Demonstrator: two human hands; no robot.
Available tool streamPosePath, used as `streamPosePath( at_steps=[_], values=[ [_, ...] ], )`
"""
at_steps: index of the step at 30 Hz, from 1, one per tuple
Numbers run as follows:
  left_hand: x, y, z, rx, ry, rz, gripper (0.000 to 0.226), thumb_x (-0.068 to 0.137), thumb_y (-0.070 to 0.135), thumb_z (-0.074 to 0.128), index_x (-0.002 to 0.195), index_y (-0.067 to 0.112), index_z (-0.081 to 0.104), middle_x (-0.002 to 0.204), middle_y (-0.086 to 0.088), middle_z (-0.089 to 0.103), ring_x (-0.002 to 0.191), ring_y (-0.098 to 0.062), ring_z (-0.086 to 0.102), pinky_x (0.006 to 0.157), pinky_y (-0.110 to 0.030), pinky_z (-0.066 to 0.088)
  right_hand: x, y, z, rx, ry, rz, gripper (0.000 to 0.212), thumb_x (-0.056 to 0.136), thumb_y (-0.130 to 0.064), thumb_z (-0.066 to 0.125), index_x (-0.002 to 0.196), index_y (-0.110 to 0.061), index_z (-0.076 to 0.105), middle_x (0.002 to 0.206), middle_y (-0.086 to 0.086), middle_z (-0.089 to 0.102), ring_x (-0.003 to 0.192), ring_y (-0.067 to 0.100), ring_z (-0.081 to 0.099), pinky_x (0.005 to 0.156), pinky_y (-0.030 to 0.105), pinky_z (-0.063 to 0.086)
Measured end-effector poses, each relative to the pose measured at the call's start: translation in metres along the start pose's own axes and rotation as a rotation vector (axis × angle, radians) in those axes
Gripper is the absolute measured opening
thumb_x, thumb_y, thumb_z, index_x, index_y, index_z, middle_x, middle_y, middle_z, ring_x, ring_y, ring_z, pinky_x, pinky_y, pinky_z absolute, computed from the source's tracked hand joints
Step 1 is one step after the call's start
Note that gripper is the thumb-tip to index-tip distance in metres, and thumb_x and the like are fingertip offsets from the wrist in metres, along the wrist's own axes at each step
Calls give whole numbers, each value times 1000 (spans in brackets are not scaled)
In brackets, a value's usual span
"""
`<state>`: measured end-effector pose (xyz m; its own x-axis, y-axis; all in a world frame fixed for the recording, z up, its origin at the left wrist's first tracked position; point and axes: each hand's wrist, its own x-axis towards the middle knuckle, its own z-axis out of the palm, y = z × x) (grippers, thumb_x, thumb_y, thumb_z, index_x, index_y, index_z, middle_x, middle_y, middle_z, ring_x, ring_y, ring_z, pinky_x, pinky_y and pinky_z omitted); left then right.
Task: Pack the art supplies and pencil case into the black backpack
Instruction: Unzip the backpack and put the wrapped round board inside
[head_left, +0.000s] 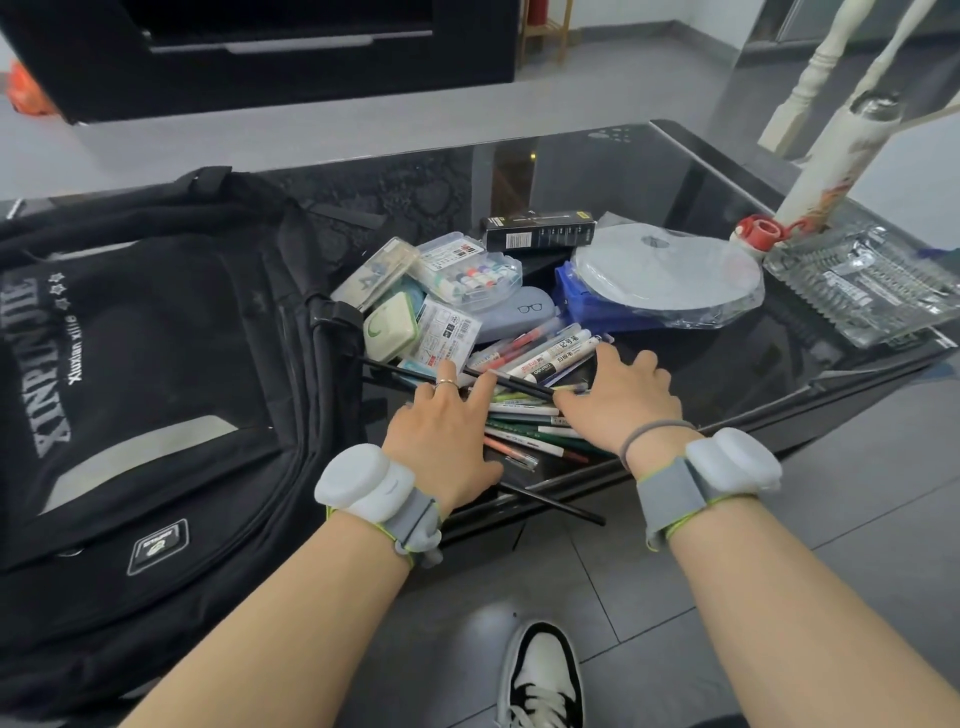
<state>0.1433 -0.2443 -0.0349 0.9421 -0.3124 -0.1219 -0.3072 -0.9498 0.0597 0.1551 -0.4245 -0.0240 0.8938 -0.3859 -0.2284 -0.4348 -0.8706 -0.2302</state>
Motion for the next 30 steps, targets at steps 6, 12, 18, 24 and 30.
streamPosePath(
  at_steps=[6,12,18,24,30],
  values=[
    [-1,-7,-6,-45,64,1,73,88,51,60,146,27,24,138,-12,32,115,-32,49,82,-39,52,9,1,-13,304,204,0,68,86,-47,57,143,-19,35,136,16,44,126,38,43,100,44,38],
    [0,-12,-11,-88,131,35,71,91,46,58,149,28,22,145,-12,31,118,-34,48,90,-42,51,24,-3,-25,1134,135,101,83,84,-32,65,155,-31,21,155,-3,33,138,21,39,112,42,38],
    [5,-1,-10,-99,149,99,78,91,47,57,154,31,16,154,-11,24,129,-34,40,102,-42,45,40,-7,-20,1543,38,165,85,87,-27,64,156,-34,14,142,-2,43,120,17,48,102,29,39],
    [4,-5,-17,-112,168,103,77,91,43,56,156,30,16,157,-11,23,130,-34,40,103,-42,44,44,-9,-25,1708,9,192,33,97,-22,56,129,-19,50,99,-10,52,121,18,53,111,32,39],
    [-4,-34,-29,-127,224,47,75,91,43,57,155,29,19,155,-11,27,127,-35,43,99,-42,46,42,-8,-25,1819,85,237,40,94,-21,61,132,-12,54,120,0,55,123,15,54,107,26,43]
  ],
)
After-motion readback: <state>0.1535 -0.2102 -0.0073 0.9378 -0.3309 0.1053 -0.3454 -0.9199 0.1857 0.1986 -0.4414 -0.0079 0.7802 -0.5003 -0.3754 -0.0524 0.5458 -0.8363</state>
